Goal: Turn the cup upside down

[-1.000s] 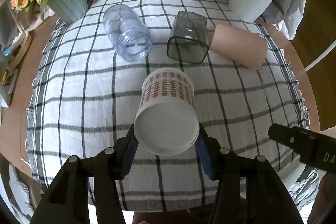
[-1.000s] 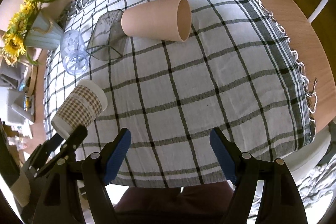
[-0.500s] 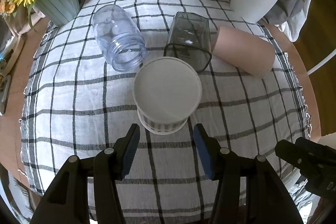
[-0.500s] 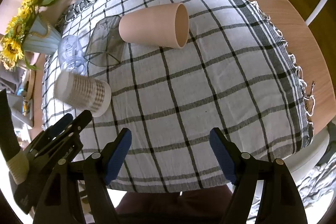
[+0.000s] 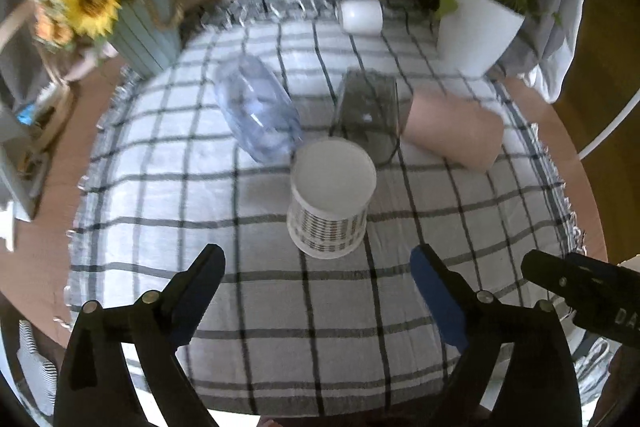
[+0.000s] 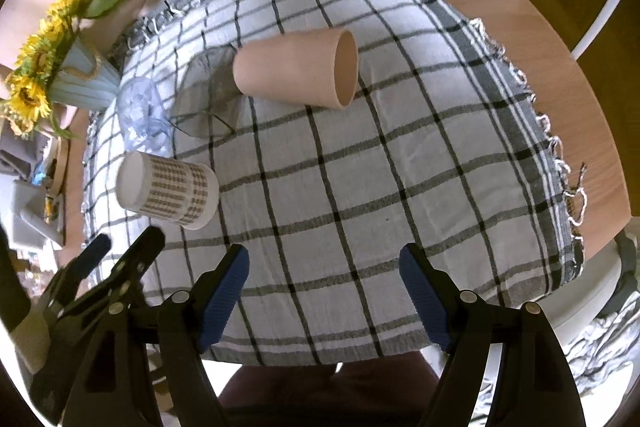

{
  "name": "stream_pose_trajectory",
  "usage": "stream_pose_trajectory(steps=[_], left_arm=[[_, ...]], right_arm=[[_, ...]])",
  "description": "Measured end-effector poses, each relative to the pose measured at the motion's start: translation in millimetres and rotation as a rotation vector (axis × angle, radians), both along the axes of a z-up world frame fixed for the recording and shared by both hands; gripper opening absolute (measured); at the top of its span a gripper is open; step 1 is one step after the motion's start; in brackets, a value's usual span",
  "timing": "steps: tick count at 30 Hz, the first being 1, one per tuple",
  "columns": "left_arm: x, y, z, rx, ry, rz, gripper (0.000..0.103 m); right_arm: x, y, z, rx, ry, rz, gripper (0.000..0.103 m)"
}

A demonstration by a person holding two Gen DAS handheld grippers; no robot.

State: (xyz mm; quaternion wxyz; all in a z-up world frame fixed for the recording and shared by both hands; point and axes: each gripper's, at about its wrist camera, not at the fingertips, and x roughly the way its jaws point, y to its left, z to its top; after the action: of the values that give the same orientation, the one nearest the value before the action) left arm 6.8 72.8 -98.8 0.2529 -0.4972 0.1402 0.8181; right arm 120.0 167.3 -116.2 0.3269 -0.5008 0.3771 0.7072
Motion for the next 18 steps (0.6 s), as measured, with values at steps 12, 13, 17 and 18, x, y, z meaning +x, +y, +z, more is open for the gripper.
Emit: stream_pose_trajectory(steps=[12,13,17,18], left_arm=[[24,-43,71,0.011,0.249,0.071,0.103],[26,-46,75,0.017,0.257,0.074,0.103],[34,-61,85,0.047,0.289,0.079,0.103],[35,-63,86,0.046,0.297,0.083,0.103]], right_arm=[[-1,-48,83,0.345,0.117,0.08,0.091],[-1,-53,89,0.376,0.128,0.078,0.092],[-1,-70,108,0.468,0.165,0.078,0.097],[-2,-74,111,0.48,0.169,0.083,0.097]])
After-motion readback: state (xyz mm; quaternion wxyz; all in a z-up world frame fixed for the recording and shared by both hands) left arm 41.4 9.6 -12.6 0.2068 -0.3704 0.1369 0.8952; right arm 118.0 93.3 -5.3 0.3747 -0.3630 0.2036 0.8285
